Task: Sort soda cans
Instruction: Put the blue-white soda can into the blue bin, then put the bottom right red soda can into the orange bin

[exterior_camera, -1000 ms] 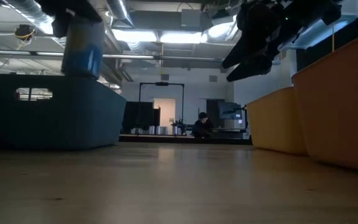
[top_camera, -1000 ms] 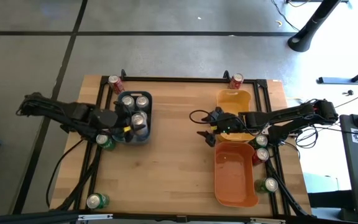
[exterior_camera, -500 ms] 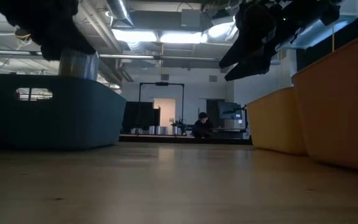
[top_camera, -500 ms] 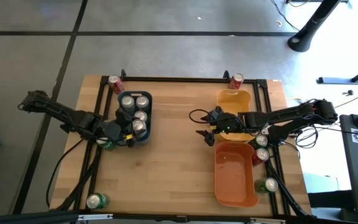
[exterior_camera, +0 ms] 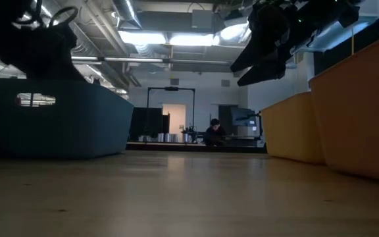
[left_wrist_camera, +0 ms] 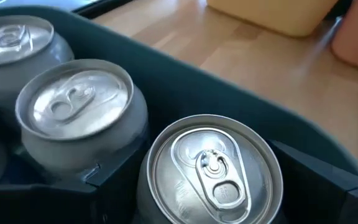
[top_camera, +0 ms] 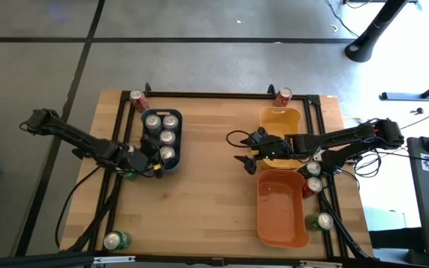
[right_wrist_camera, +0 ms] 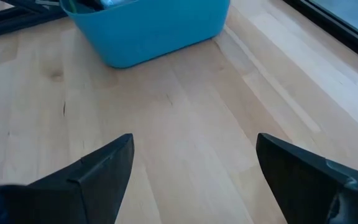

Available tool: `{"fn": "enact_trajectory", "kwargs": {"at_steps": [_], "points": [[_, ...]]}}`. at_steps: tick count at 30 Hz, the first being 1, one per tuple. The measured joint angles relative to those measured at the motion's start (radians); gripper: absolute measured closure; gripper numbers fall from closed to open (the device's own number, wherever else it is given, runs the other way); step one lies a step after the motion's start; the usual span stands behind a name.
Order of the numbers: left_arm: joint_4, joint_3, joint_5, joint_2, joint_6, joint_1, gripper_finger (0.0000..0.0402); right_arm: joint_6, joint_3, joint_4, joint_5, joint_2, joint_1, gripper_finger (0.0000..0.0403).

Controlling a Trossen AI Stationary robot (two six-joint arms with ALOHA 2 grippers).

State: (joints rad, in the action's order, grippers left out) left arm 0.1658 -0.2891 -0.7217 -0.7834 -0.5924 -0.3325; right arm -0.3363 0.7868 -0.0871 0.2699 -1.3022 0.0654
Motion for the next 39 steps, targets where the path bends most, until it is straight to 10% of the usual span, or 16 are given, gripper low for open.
{"fn": "enact_trajectory", "kwargs": {"at_steps": [23, 39], "points": [[-0.045, 0.02, 0.001, 0.005, 0.051, -0.001, 0.0048, 0.0, 0.0, 0.015, 0.0, 0.0, 0.0, 0.0066], [0.201, -0.238, 0.041, 0.086, 0.206, -0.002, 0.0043, -0.025, 0.0, 0.009, -0.164, 0.005, 0.0, 0.0066]]}}
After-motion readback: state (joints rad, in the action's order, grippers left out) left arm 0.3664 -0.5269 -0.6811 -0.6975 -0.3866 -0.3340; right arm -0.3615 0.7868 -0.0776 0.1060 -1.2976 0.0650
